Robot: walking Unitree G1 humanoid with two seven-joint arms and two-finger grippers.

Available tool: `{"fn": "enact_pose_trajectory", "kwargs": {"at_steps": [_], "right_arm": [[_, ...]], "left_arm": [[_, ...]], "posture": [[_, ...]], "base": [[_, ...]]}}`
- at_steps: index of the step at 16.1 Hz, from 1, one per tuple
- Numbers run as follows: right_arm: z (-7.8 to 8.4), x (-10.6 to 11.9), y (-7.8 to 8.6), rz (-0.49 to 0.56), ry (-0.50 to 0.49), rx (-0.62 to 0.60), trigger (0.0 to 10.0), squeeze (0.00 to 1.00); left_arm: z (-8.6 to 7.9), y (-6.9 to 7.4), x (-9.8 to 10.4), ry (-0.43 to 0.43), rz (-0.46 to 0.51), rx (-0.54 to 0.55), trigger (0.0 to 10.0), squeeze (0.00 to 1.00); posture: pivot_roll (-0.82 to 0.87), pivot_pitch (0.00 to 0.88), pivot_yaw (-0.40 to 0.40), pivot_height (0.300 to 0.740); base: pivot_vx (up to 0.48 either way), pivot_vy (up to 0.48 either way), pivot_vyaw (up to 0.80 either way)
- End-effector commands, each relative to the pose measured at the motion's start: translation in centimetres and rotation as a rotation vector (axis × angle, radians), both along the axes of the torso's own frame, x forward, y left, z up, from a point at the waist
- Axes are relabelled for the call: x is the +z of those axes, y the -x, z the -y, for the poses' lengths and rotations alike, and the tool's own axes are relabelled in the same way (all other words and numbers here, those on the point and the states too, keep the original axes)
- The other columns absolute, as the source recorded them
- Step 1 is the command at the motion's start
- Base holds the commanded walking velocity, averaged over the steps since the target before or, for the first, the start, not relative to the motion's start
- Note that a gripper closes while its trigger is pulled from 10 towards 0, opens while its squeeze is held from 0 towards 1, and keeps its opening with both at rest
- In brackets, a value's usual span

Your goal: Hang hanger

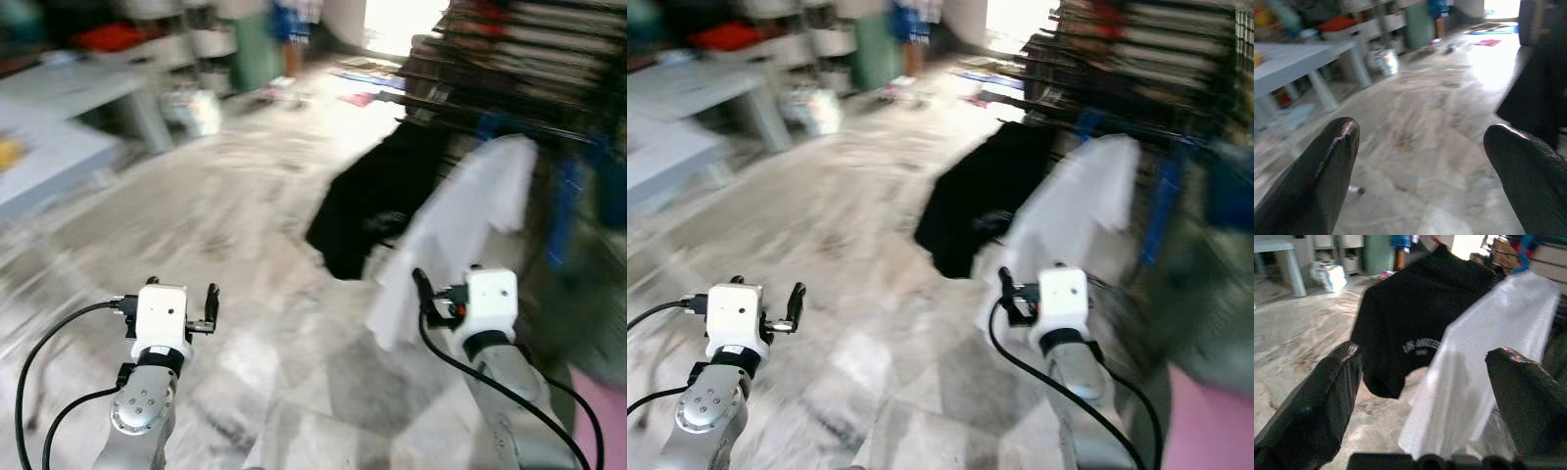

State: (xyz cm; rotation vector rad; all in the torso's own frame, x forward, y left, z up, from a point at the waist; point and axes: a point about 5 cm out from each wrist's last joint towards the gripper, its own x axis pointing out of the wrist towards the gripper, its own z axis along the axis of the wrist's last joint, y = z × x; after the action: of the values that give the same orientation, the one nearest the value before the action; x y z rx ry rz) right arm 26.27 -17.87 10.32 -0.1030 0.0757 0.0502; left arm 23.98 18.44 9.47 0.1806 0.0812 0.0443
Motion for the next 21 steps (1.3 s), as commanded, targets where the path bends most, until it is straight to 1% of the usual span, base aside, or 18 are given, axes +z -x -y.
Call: {"fn": "enact_pose_trajectory", "kwargs": {"at_steps": [1, 5, 11, 16, 18, 21], "right_arm": [[-0.48, 0.46, -0.29, 0.022, -0.016, 0.017, 10.0, 0.0], [-0.56, 0.49, -0.14, 0.022, -0.018, 0.027, 10.0, 0.0], [-1.07, 0.59, -0.27, 0.029, -0.026, 0.05, 10.0, 0.0], [-1.05, 0.75, -0.56, 0.04, -0.035, 0.048, 10.0, 0.0], [-1.04, 0.81, -0.58, 0.043, -0.054, 0.041, 10.0, 0.0], [-0.98, 0.75, -0.55, 0.039, -0.056, 0.041, 10.0, 0.0]], "left_arm": [[-0.73, 0.0, -0.05, -0.007, -0.011, 0.025, 10.0, 0.0], [-0.51, -0.2, -0.26, 0.022, -0.024, 0.022, 10.0, 0.0], [-0.56, -0.55, -0.29, 0.021, -0.023, 0.025, 10.0, 0.0], [-0.59, -0.76, -0.34, 0.024, -0.023, 0.031, 10.0, 0.0], [-0.57, -0.81, -0.35, 0.028, -0.024, 0.032, 10.0, 0.0], [-0.49, -0.83, -0.43, 0.039, -0.029, 0.026, 10.0, 0.0]], "posture": [[0.01, 0.035, -0.024, 0.74], [-0.01, 0.039, -0.027, 0.74], [-0.01, 0.037, -0.02, 0.74], [-0.01, 0.032, -0.021, 0.74], [-0.01, 0.032, -0.02, 0.74], [-0.01, 0.034, -0.022, 0.74]], "base": [[0.0, 0.0, 0.8], [0.0, 0.0, 0.8], [0.0, 0.0, 0.8], [0.0, 0.0, 0.8], [0.0, 0.0, 0.0], [0.0, 0.0, 0.0]]}}
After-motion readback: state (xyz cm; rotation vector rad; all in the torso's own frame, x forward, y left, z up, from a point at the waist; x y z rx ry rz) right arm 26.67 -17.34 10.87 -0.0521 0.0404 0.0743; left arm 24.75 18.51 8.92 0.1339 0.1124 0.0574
